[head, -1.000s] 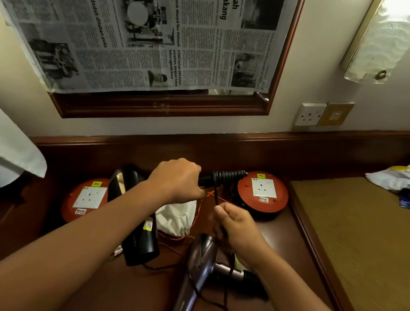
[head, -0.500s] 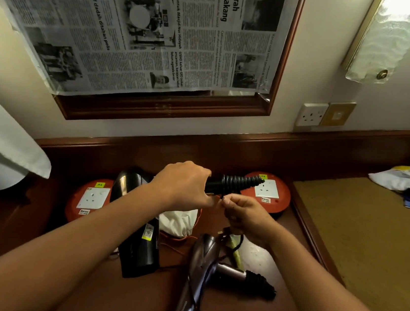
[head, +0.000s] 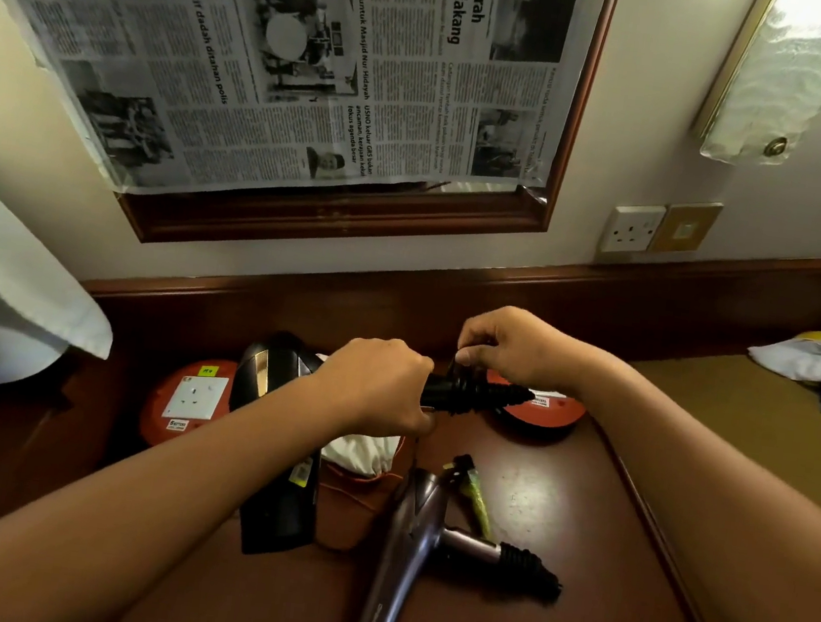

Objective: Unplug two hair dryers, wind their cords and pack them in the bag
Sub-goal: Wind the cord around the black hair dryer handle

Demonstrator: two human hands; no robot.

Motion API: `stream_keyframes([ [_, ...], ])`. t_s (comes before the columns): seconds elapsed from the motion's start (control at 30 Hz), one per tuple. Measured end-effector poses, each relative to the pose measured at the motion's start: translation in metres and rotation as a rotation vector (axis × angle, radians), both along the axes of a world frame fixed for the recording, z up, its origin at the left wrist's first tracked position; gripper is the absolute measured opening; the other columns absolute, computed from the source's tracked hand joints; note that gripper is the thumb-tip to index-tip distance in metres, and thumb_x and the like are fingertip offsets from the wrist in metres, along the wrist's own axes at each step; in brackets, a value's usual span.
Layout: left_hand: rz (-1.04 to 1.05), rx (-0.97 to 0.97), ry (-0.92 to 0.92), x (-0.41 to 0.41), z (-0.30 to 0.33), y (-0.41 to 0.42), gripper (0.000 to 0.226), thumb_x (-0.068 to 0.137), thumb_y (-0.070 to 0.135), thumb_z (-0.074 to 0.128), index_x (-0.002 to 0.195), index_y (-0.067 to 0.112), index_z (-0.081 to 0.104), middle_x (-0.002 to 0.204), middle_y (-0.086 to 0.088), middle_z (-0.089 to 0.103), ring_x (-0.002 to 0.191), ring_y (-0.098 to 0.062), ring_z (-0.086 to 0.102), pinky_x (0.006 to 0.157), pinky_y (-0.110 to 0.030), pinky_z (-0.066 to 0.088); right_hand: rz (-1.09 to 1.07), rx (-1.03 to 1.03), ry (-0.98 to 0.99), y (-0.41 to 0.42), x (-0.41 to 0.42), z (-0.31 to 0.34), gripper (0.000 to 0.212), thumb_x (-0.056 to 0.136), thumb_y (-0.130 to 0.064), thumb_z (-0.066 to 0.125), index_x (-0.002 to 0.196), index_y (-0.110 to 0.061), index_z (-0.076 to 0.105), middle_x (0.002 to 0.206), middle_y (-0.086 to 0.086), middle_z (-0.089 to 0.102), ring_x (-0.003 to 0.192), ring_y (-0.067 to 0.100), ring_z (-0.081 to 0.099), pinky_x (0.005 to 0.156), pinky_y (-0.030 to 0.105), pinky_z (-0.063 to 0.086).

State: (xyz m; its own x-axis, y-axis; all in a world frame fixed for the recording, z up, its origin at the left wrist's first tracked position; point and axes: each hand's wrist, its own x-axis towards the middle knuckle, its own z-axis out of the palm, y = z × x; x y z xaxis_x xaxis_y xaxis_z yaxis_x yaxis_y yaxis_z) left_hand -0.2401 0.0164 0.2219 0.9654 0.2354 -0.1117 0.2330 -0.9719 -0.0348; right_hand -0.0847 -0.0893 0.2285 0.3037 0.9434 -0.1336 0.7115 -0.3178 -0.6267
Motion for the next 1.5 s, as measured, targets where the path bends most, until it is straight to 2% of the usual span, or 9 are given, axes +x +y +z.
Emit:
stream_keyframes([
  [0.23,0.119,-0.084,0.122,0.015,-0.020,0.010,0.028,0.079,0.047,0.062,0.086,0.020,0.058,0.078,0.000,0.058,0.066,-0.017,0.055,0.055,-0.030,0.042,-0.078,0.036,-0.250,-0.017,-0.030,-0.033,0.017,0.100,-0.027,0.040,0.109,-0.024,0.055,0.096,0.001,0.050,0.084,0.017,0.049,0.067,0.025,0.041],
  [0.37,0.133,-0.205,0.138,0.020,-0.032,0.013,0.028,0.075,0.046,0.065,0.077,0.020,0.054,0.074,0.000,0.057,0.064,-0.019,0.056,0.053,-0.030,0.041,-0.032,0.121,-0.313,-0.034,-0.036,-0.049,0.033,0.089,-0.032,0.059,0.119,-0.020,0.050,0.105,-0.003,0.053,0.101,0.015,0.040,0.087,0.034,0.040],
  [0.6,0.075,-0.241,0.149,0.023,-0.037,0.008,0.036,0.078,0.052,0.064,0.091,0.020,0.052,0.080,0.002,0.057,0.073,-0.021,0.057,0.057,-0.031,0.040,-0.042,0.376,-0.462,-0.047,-0.034,-0.078,0.042,0.072,-0.023,0.079,0.108,-0.009,0.060,0.093,0.003,0.064,0.086,0.021,0.049,0.071,0.034,0.042],
  [0.77,0.188,-0.221,-0.331,-0.017,-0.033,0.004,0.058,0.082,0.061,0.052,0.129,0.028,0.045,0.127,0.004,0.053,0.124,-0.019,0.043,0.101,-0.038,0.033,-0.099,0.479,-0.406,-0.053,-0.036,-0.083,0.044,0.067,-0.016,0.084,0.103,-0.007,0.061,0.088,0.003,0.063,0.082,0.022,0.051,0.066,0.029,0.043],
  [0.9,0.647,-0.450,-0.838,-0.066,-0.065,0.010,0.060,0.081,0.050,0.061,0.132,0.024,0.045,0.136,-0.003,0.047,0.134,-0.024,0.035,0.110,-0.048,0.032,-0.152,0.485,-0.379,-0.058,-0.031,-0.087,0.038,0.069,-0.020,0.083,0.098,-0.006,0.063,0.082,-0.006,0.054,0.082,0.016,0.045,0.067,0.026,0.037],
  [1.03,0.879,-1.260,-0.820,-0.085,-0.094,0.011,0.082,0.069,0.062,0.071,0.138,0.036,0.036,0.135,-0.004,0.052,0.116,-0.021,0.057,0.093,-0.043,0.051,-0.175,0.427,-0.309,-0.060,-0.032,-0.089,0.037,0.071,-0.023,0.081,0.100,-0.008,0.063,0.084,-0.009,0.048,0.083,0.013,0.043,0.067,0.014,0.033],
  [1.1,0.873,-1.429,-0.846,-0.085,-0.097,0.005,0.076,0.070,0.053,0.070,0.138,0.036,0.039,0.129,-0.004,0.058,0.108,-0.020,0.063,0.087,-0.040,0.054,-0.171,0.405,-0.305,-0.059,-0.033,-0.091,0.039,0.072,-0.024,0.081,0.102,-0.008,0.063,0.083,-0.010,0.047,0.082,0.012,0.041,0.069,0.011,0.030],
  [1.23,0.866,-1.447,-0.915,-0.084,-0.099,0.001,0.082,0.067,0.047,0.078,0.137,0.042,0.038,0.129,-0.001,0.058,0.112,-0.023,0.061,0.093,-0.047,0.052,-0.161,0.407,-0.331,-0.058,-0.035,-0.094,0.040,0.072,-0.020,0.081,0.105,-0.006,0.063,0.080,-0.020,0.043,0.084,0.014,0.041,0.068,0.015,0.031],
  [1.5,0.883,-1.376,-1.057,-0.087,-0.100,-0.008,0.069,0.085,0.024,0.068,0.142,0.039,0.033,0.134,0.003,0.052,0.118,-0.018,0.055,0.092,-0.036,0.051,-0.236,0.367,-0.480,-0.050,-0.055,-0.104,0.036,0.074,-0.010,0.078,0.106,-0.002,0.064,0.098,0.012,0.058,0.088,0.027,0.052,0.076,0.029,0.038],
])
